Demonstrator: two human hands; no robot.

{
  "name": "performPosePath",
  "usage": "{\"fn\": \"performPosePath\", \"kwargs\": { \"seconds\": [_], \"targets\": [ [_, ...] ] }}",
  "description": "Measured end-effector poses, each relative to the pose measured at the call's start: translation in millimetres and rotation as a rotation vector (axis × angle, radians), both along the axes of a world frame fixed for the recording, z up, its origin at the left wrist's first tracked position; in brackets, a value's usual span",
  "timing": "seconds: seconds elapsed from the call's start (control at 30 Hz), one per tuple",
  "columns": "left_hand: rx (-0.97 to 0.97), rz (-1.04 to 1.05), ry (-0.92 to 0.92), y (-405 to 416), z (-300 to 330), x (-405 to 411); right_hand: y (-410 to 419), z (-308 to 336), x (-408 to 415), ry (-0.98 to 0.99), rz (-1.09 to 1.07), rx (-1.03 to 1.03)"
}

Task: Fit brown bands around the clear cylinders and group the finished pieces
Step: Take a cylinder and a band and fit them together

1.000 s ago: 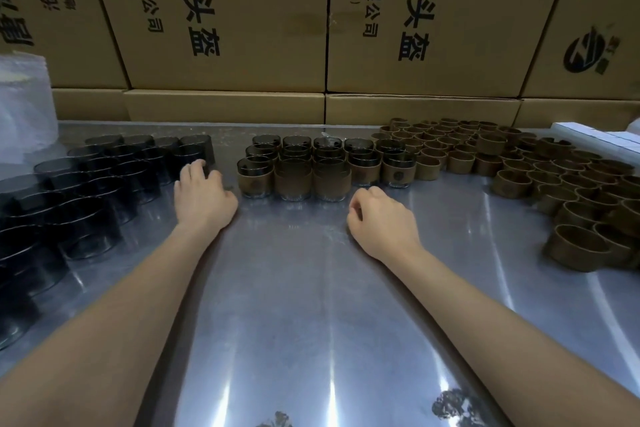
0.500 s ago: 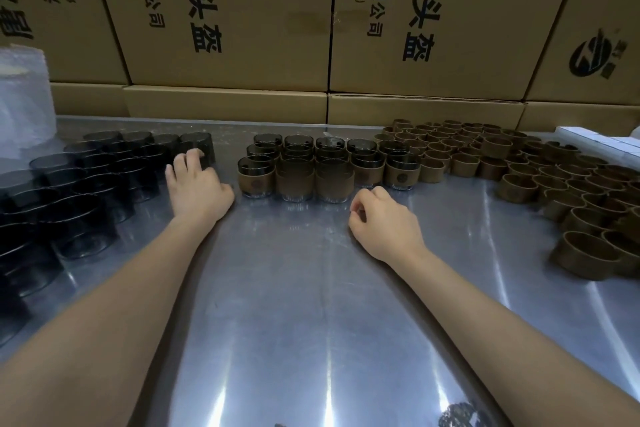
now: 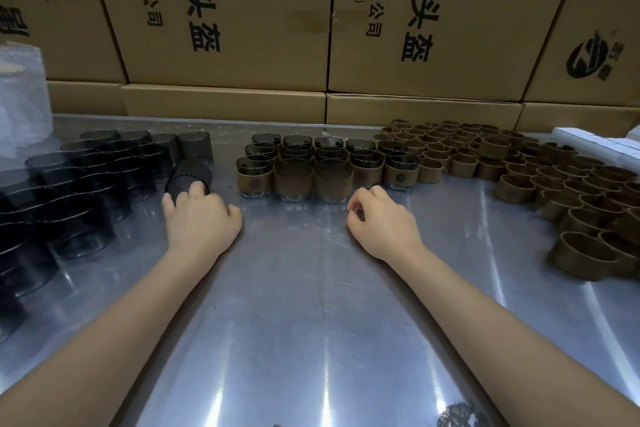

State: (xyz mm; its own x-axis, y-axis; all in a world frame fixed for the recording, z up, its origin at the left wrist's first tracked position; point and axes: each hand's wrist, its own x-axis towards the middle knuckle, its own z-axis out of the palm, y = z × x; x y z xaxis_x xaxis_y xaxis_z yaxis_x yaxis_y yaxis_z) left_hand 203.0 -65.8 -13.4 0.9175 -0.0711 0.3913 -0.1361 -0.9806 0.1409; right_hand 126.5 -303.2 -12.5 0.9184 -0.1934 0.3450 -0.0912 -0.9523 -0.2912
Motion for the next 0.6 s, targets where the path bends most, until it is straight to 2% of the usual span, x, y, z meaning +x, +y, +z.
{"fn": "performPosePath", "kwargs": {
  "seconds": [0.17, 0.3, 0.43, 0.6],
  "targets": [
    [0.186, -0.053, 0.05, -8.5, 6.5, -54.5, -0.8, -1.3, 1.4, -0.009, -0.001, -0.002],
    [0.298, -0.155, -0.025, -21.0, 9.8, -96.1, -0.8, -2.4, 2.7, -0.022, 0.009, 0.005],
    [0.187, -0.474, -0.147, -43.5, 7.3, -115.3, -1.5, -1.5, 2.3, -0.053, 0.083, 0.125],
    [-0.057, -0.67, -0.071, -77.5, 4.2, -107.1, -6.8, 5.7, -2.3, -0.053, 0.177, 0.548]
  ]
}}
